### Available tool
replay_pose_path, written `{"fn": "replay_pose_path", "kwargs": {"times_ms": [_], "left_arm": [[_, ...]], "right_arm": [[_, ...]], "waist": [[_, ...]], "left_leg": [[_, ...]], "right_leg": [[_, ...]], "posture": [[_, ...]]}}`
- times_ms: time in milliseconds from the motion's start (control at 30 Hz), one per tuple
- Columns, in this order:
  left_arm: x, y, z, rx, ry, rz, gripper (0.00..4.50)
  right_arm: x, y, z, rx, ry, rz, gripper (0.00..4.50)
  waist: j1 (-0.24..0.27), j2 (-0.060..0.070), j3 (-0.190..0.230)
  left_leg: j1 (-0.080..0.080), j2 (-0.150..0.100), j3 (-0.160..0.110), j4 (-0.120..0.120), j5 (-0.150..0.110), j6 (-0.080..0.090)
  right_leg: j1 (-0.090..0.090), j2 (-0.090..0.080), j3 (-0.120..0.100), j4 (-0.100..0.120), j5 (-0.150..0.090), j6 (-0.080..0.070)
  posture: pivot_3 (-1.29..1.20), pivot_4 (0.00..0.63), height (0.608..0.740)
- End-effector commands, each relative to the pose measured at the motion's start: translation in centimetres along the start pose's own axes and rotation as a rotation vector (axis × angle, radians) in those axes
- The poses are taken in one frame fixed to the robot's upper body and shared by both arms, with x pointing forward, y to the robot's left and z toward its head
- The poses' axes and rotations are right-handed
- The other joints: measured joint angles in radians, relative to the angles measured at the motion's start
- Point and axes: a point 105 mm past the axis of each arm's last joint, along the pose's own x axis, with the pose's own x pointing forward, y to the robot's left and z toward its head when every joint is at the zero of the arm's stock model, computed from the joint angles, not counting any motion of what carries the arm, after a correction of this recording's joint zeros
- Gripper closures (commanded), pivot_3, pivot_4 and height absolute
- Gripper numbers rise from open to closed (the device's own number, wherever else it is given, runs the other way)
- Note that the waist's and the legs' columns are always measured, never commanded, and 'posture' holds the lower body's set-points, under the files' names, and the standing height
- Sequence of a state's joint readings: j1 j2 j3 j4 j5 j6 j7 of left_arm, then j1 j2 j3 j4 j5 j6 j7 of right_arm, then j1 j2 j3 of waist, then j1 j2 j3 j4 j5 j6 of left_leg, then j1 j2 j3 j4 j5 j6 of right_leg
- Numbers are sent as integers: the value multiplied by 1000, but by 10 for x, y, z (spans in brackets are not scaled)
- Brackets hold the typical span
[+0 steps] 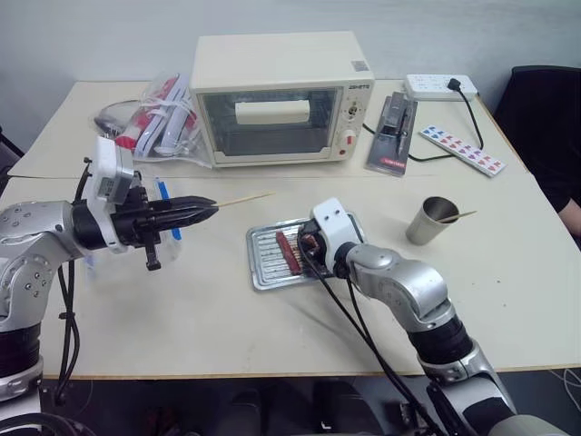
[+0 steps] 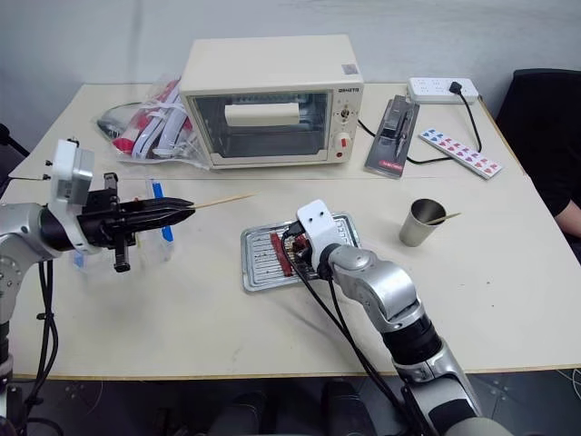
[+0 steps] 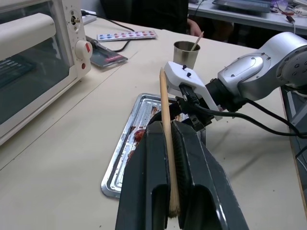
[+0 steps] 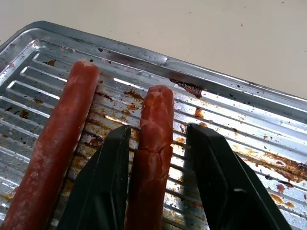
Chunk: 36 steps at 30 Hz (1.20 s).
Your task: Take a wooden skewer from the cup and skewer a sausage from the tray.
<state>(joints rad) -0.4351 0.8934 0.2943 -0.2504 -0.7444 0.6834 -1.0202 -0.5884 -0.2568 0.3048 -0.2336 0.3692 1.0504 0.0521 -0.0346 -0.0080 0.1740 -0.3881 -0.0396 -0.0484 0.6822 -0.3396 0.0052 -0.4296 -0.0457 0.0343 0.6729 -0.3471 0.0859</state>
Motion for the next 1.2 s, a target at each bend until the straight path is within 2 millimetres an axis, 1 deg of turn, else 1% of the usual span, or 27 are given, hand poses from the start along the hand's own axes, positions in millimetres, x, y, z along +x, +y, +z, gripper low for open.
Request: {"fn": "replay_pose_path", "kwargs": {"times_ms": [33, 300, 433, 467, 567, 667, 800, 967, 1000, 1033, 1067, 1167, 1200], "left_arm": [[0, 1, 8, 38, -19, -7, 4500], [2, 2, 8, 41, -20, -17, 4500], [3, 2, 8, 44, -22, -19, 4500], [3, 2, 8, 45, -21, -19, 4500], [2, 1, 8, 45, -19, -19, 4500], [2, 0, 7, 44, -15, -21, 4500], [3, 1, 7, 44, -17, -25, 4500], [5, 2, 8, 49, -19, -31, 4500], [5, 3, 8, 50, -20, -32, 4500], [5, 3, 8, 51, -21, -33, 4500], [6, 3, 9, 52, -22, -33, 4500], [7, 4, 9, 53, -24, -36, 4500], [7, 4, 9, 54, -25, -37, 4500]], "right_arm": [[-2, 4, -6, 5, 12, 15, 2574], [-2, 5, -8, 12, 13, 18, 2574], [-2, 1, -15, 18, 23, 5, 2574], [-3, 1, -17, 19, 26, 4, 2574], [-15, -2, -23, 25, 39, 12, 2574], [-23, 0, -28, 21, 53, 28, 2574], [-25, 1, -32, 21, 61, 29, 2574], [-23, -3, -34, 33, 60, 6, 2574], [-22, -4, -34, 39, 57, 3, 2846], [-22, -4, -33, 43, 55, 2, 2909], [-22, -4, -33, 46, 53, 2, 3077], [-22, -4, -33, 52, 49, 5, 3848], [-22, -3, -33, 52, 47, 7, 4035]], "waist": [[0, 0, 0], [-1, 0, 0], [-1, 0, 0], [-1, 0, 0], [1, 0, 0], [4, -1, -1], [4, -2, -1], [3, -2, -1], [3, -2, -1], [3, -2, -1], [3, -2, -1], [4, -2, -1], [3, -2, -1]], "left_leg": [[0, 0, 0, 0, 0, 0], [0, 0, 0, 0, 0, 0], [0, 0, 0, 0, 0, 0], [1, 0, 0, 0, 0, 0], [1, 0, 0, 0, 0, 0], [1, -1, 0, 0, 0, 0], [1, -1, 0, 0, 0, 0], [1, -1, 0, 0, 0, 0], [1, -1, 0, 0, 0, 0], [1, -1, 0, 0, 0, 0], [1, -1, 0, 0, 0, 0], [1, -1, 0, 0, 0, 0], [1, -1, 0, 0, 0, 0]], "right_leg": [[0, 0, 0, 0, 0, 0], [0, 0, 0, 0, 0, 0], [0, 0, 0, 1, 0, 0], [0, 0, 0, 1, 0, 0], [0, 0, 0, 1, 0, 0], [1, 0, 0, 1, 0, 0], [1, 0, 0, 1, 0, 0], [1, 0, 0, 2, 0, 0], [1, 0, 0, 2, 0, 0], [1, 0, 0, 2, 0, 0], [1, 0, 0, 2, 0, 0], [1, 0, 0, 2, 0, 0], [1, 0, 0, 2, 0, 0]], "posture": [[0, 150, 740], [0, 150, 740], [0, 150, 740], [0, 150, 740], [0, 150, 740], [0, 150, 740], [0, 150, 740], [0, 150, 740], [0, 150, 740], [0, 150, 740], [0, 150, 740], [0, 150, 740], [0, 150, 740]]}}
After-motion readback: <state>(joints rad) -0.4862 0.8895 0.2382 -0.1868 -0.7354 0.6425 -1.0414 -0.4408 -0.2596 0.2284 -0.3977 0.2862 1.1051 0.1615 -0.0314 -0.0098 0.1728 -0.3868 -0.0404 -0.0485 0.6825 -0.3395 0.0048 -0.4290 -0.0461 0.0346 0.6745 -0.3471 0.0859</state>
